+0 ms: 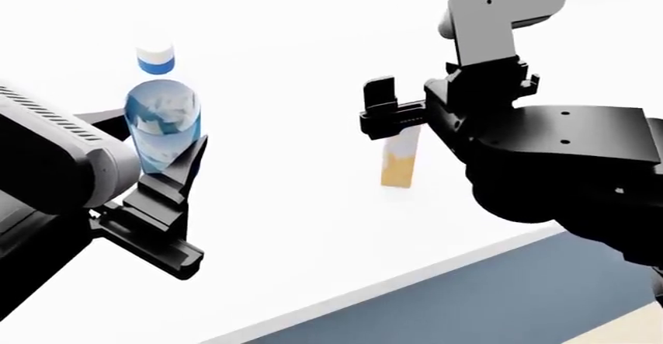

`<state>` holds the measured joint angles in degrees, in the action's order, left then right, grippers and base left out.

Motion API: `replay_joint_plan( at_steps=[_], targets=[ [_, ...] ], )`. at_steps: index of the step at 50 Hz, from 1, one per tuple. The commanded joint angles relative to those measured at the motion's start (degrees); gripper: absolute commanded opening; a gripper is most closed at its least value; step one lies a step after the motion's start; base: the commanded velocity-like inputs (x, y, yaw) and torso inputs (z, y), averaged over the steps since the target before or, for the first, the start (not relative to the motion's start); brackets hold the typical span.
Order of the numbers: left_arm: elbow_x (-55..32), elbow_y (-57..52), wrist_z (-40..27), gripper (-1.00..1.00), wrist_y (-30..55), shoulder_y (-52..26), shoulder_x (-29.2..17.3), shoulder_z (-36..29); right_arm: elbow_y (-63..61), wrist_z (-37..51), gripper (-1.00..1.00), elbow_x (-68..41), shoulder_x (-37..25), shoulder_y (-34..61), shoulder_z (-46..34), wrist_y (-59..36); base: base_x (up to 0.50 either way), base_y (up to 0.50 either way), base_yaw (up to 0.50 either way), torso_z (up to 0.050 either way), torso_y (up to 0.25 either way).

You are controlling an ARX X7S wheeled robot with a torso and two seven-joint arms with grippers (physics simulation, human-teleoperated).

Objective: Move the drinks to the dining counter.

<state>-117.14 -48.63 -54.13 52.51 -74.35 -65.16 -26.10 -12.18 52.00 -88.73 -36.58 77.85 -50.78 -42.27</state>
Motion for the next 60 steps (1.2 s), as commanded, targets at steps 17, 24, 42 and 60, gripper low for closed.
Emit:
replay_joint_plan(
  at_steps=[17, 24, 42, 60],
  targets=[
    [12.7, -1.3, 7.0, -1.0, -7.4, 15.1, -0.5, 4.7, -6.5, 3.8, 1.0, -4.8, -2.8, 3.3, 3.2, -0.6, 0.0, 0.0, 0.0, 0.001, 0.001],
    [19.3, -2.3, 9.9, -1.0, -10.7, 21.0, 0.3, 6.5, -6.9, 4.0, 1.0, -5.2, -2.9, 3.6, 3.6, -0.5, 0.0, 0.0, 0.0, 0.0, 0.0],
    [26.6, -1.4, 14.6, -1.0, -11.0, 25.6, 4.0, 5.0, -7.0, 3.9, 1.0, -5.5, -3.1, 3.6, 3.8, -0.4, 0.0, 0.0, 0.0, 0.0, 0.001],
    [29.7, -1.0, 16.8, -1.0, -12.5, 29.7, 4.0, 5.0, -6.9, 3.7, 1.0, -5.2, -3.1, 3.2, 3.7, -0.1, 0.0, 0.0, 0.0, 0.001, 0.001]
  ],
)
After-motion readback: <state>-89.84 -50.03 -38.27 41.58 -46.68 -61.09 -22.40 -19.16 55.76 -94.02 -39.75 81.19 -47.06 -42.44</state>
